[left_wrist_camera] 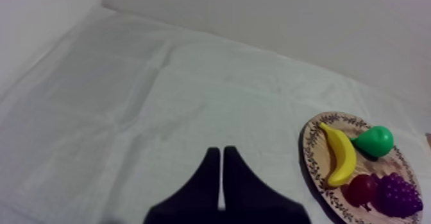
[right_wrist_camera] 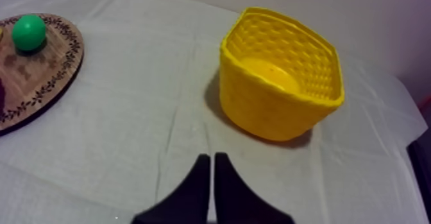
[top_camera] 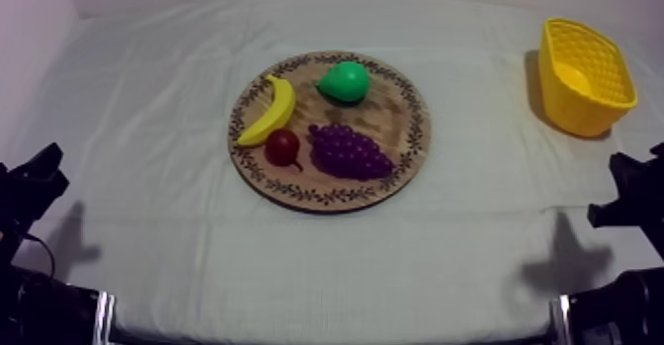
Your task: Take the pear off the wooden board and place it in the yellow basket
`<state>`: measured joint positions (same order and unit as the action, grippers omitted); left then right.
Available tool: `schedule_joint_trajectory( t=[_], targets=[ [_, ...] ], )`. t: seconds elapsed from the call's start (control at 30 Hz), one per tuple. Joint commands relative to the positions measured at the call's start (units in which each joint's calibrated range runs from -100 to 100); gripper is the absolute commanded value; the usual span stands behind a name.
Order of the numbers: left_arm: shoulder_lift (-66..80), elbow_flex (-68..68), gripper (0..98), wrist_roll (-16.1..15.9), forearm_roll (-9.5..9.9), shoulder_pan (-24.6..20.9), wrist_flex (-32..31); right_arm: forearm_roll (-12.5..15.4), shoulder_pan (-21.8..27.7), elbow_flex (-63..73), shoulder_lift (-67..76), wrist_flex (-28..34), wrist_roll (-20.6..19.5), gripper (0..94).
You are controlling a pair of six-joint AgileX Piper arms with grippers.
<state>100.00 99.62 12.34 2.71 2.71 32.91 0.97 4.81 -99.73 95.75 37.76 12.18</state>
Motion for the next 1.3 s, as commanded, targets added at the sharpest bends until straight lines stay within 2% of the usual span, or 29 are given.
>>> schedule_joint_trajectory(
  t=[0.0, 0.63, 0.87, 1.07, 1.27],
  targets=[
    [0.0, 0.0, 0.1, 0.0, 0.00, 0.0, 0.0, 0.0, 0.0, 0.0, 0.0, 0.0, 0.0, 0.3],
    [0.0, 0.0, 0.1, 0.0, 0.00, 0.0, 0.0, 0.0, 0.0, 0.0, 0.0, -0.2, -0.2, 0.5],
    [0.0, 0.0, 0.1, 0.0, 0.00, 0.0, 0.0, 0.8, 0.7, 1.2, -0.7, -2.7, -2.4, 0.6],
    [0.0, 0.0, 0.1, 0.0, 0.00, 0.0, 0.0, 2.9, 0.6, 13.9, -9.6, -2.1, -3.0, 0.7],
    [0.0, 0.0, 0.1, 0.0, 0.00, 0.0, 0.0, 5.4, 0.0, 33.8, -23.5, 5.5, -3.5, 0.7]
  ],
)
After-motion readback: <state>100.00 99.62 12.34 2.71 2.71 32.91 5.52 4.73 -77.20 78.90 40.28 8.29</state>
